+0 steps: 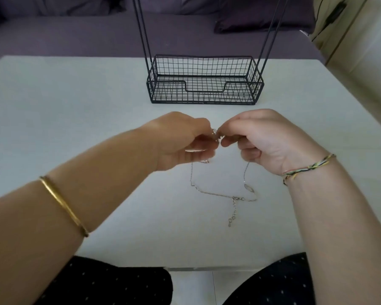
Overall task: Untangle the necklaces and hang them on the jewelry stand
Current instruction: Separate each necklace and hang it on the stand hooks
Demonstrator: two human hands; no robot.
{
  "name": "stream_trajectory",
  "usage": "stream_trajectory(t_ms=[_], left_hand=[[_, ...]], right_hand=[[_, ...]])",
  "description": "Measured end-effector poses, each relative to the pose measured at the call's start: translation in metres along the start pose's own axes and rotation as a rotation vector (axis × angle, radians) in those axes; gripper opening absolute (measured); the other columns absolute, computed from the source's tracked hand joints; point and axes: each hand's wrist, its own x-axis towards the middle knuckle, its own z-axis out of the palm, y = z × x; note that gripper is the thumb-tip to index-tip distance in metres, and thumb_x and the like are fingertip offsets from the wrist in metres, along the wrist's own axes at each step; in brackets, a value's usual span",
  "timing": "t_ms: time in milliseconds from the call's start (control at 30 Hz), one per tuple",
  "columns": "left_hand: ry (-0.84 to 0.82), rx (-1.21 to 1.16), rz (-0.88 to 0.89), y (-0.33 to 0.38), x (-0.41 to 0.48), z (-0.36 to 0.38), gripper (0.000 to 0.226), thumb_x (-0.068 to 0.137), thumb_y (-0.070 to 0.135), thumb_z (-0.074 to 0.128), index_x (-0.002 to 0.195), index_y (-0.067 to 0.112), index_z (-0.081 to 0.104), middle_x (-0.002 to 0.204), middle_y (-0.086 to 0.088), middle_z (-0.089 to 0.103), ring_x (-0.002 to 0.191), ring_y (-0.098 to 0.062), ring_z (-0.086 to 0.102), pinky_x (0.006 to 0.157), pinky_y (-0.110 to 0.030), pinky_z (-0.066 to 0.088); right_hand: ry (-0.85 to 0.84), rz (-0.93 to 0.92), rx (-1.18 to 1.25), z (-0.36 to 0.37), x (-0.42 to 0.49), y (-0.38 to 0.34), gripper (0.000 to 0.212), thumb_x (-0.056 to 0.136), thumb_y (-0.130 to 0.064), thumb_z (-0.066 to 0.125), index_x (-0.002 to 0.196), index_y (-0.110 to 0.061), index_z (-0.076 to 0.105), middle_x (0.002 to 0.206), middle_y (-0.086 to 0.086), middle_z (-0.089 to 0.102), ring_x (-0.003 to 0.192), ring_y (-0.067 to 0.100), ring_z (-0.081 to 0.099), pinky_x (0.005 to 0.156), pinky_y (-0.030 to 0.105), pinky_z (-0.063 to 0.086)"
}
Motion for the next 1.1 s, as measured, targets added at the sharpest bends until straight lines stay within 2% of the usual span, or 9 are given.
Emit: stream_trajectory(t_ms=[133,200,300,400,567,700,767,933,1100], left_hand=[[-0.007,0.045,-0.012,0.003,-0.001,0.0,0.015,0.091,0.003,0.048,0.081,0.004,0.06,0.078,-0.006,0.066,0.073,-0.015,0.062,0.072,-0.029,0.056],[0.015,0.13,-0.005,0.003,0.001,0.002,0.016,0.09,0.006,0.049,0.078,0.008,0.058,0.078,-0.003,0.065,0.076,-0.014,0.061,0.079,-0.031,0.053],[0.06,0.216,0.025,0.006,0.006,0.006,0.015,0.089,0.009,0.051,0.074,0.011,0.055,0.085,-0.002,0.059,0.077,-0.013,0.055,0.073,-0.028,0.049],[0.057,0.262,0.042,0.006,0.011,0.005,0.013,0.089,0.01,0.051,0.076,0.01,0.055,0.091,-0.004,0.057,0.076,-0.013,0.054,0.07,-0.025,0.047],[0.021,0.253,0.051,0.005,0.012,-0.001,0.012,0.09,0.01,0.051,0.079,0.009,0.056,0.093,-0.006,0.059,0.078,-0.013,0.055,0.073,-0.026,0.048],[0.017,0.221,0.078,0.006,0.011,-0.003,0.014,0.091,0.008,0.05,0.078,0.012,0.052,0.086,-0.002,0.056,0.077,-0.012,0.053,0.075,-0.025,0.05],[0.024,0.25,0.105,0.006,0.011,-0.003,0.015,0.091,0.008,0.049,0.077,0.011,0.052,0.084,-0.002,0.055,0.078,-0.012,0.053,0.076,-0.026,0.05],[0.038,0.391,0.156,0.01,0.011,-0.007,0.019,0.093,0.012,0.051,0.074,0.009,0.053,0.085,-0.004,0.057,0.08,-0.012,0.056,0.075,-0.024,0.05],[0.034,0.571,0.173,0.01,0.009,-0.006,0.017,0.092,0.014,0.052,0.077,0.008,0.058,0.084,-0.004,0.061,0.083,-0.015,0.058,0.083,-0.028,0.052]], right_hand=[[0.042,-0.041,-0.037,-0.001,-0.001,0.001,0.02,0.076,-0.016,0.073,0.061,-0.013,0.061,0.06,0.002,0.049,0.046,0.012,0.03,0.043,0.023,0.023],[0.043,-0.07,-0.069,0.0,-0.003,0.002,0.015,0.073,-0.017,0.076,0.064,-0.015,0.065,0.055,-0.003,0.045,0.048,0.011,0.031,0.045,0.022,0.024],[0.055,-0.074,-0.071,-0.001,-0.003,0.001,0.011,0.07,-0.016,0.076,0.065,-0.013,0.067,0.05,-0.004,0.04,0.052,0.014,0.027,0.048,0.025,0.022],[0.059,-0.061,-0.059,-0.003,-0.003,0.001,0.013,0.072,-0.014,0.075,0.063,-0.014,0.066,0.058,0.001,0.04,0.05,0.015,0.028,0.044,0.023,0.022],[0.077,-0.026,-0.001,-0.003,-0.001,0.0,0.018,0.074,-0.014,0.073,0.06,-0.016,0.061,0.053,-0.003,0.043,0.037,0.01,0.027,0.036,0.016,0.02],[0.049,-0.042,-0.019,-0.001,-0.003,0.0,0.018,0.072,-0.022,0.077,0.061,-0.016,0.064,0.051,-0.004,0.04,0.042,0.011,0.025,0.04,0.019,0.018],[0.037,-0.06,-0.054,0.001,-0.005,-0.001,0.015,0.071,-0.02,0.077,0.062,-0.016,0.065,0.053,-0.004,0.041,0.042,0.01,0.027,0.042,0.02,0.017],[0.075,-0.148,-0.106,0.006,-0.006,-0.003,0.014,0.079,-0.015,0.069,0.066,-0.018,0.064,0.059,-0.007,0.051,0.038,0.0,0.037,0.046,0.019,0.028],[0.069,-0.131,-0.055,0.005,-0.005,-0.002,0.017,0.084,-0.012,0.066,0.068,-0.015,0.06,0.064,-0.001,0.051,0.052,0.011,0.038,0.048,0.021,0.032]])
